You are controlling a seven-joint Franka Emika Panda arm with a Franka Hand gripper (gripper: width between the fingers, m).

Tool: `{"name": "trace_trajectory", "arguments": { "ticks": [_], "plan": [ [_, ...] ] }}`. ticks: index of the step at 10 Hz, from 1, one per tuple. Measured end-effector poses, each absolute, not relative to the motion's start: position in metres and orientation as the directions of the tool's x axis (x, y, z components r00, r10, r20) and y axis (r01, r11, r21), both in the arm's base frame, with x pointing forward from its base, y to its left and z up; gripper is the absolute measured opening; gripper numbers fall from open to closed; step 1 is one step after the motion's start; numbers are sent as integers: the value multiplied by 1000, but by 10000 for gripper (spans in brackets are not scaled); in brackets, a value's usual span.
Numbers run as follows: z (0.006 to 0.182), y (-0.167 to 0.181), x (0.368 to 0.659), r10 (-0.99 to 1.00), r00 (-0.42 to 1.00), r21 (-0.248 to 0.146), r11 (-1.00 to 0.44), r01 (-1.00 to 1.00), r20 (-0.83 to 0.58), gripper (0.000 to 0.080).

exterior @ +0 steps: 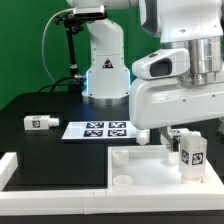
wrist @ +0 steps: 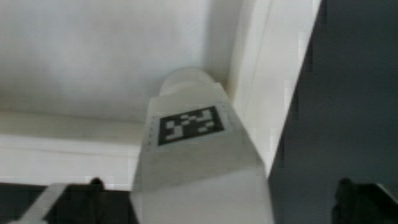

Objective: Assemble one leg

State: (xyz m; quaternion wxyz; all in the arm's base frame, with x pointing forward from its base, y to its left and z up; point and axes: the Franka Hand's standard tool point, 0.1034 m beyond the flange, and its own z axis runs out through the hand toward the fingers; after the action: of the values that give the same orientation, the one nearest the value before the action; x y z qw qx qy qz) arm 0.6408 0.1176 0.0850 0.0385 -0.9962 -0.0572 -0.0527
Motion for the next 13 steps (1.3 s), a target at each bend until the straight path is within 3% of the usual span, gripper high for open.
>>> {"name": "trace_trajectory", "arguments": {
  "ticks": [1, 2, 3, 6, 9, 10, 12, 13],
  "plan": [
    [85, 118, 641, 58, 993, -79, -995, 67, 105, 561],
    [85, 118, 641, -30, 995, -88, -996, -21, 98, 349],
    [85, 114, 642, -94, 991, -91, -992, -86, 94, 295],
    [84, 107, 643, -476, 878, -127, -875, -467, 48, 292],
    [82, 101, 642, -848, 525, -159, -509, -846, -74, 291],
    [82, 101, 642, -890, 446, -155, -429, -890, -96, 291],
    [82, 100, 642, -889, 448, -155, -431, -889, -95, 291],
    [82, 100, 642, -889, 448, -156, -431, -889, -94, 395]
  ]
}}
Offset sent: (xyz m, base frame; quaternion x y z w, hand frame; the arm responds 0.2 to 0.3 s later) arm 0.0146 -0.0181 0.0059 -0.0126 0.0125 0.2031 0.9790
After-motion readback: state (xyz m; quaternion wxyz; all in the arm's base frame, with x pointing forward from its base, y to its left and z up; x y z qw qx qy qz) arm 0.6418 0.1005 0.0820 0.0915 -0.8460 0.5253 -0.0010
